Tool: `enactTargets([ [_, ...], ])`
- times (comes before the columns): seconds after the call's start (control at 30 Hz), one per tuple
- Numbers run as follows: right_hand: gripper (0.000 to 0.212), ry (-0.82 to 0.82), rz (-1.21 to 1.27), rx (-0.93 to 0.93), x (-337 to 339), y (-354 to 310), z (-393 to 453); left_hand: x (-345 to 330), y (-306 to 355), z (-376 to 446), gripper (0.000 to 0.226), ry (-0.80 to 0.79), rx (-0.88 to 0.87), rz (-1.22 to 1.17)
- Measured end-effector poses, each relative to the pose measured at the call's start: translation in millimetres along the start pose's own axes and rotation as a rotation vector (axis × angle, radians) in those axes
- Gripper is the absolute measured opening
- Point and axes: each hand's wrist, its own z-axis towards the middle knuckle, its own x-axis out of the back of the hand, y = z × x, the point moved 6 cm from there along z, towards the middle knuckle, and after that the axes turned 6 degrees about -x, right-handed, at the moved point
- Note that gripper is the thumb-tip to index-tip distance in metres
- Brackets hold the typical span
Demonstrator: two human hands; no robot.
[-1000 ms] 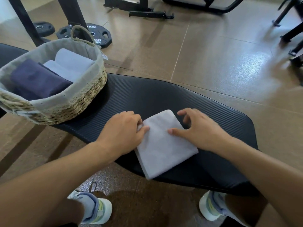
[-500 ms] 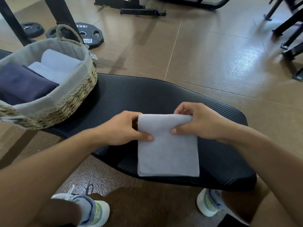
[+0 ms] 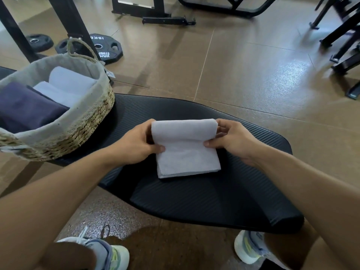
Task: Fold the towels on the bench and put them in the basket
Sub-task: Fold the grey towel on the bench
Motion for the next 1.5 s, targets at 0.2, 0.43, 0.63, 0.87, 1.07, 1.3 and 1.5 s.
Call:
enactTargets([
  [0.2, 0.042, -0.02, 0.009, 0.082, 0.2, 5.2, 2.3, -8.7, 9.4, -6.0, 0.036, 0.098, -0.062, -0.06],
  [0.43, 0.053, -0.159, -0.217, 0.198, 3.4, 6.3, -7.8, -19.8, 18.9, -18.2, 0.053, -0.047, -0.143, -0.149],
  [0.63, 0.027, -0.172, -0.258, 0.168, 2.6, 0.7, -13.7, -21.1, 28.3, -27.0, 0.02, -0.088, -0.063, -0.195],
  [0.87, 0.064, -0.116, -0.571, 0.169, -5.7, -1.4, -21.9, -25.7, 19.8, -26.1, 0.043, -0.019, 0.016, -0.02],
  [1.07, 0.06, -0.203, -0.718, 0.178, -12.4, -2.1, -22.5, -26.1, 26.5, -23.5, 0.025, -0.085, 0.037, 0.135],
  [1.3, 0.038, -0.022, -0.79, 0.233, -15.9, -6.0, -18.8, -25.7, 24.7, -19.8, 0.015, -0.02, 0.075, 0.191],
  [1.5, 0.04, -0.055, -0.513, 0.218, -12.6, -13.1, -27.5, -25.2, 36.0, -29.3, 0.05, -0.152, 0.026, 0.23],
])
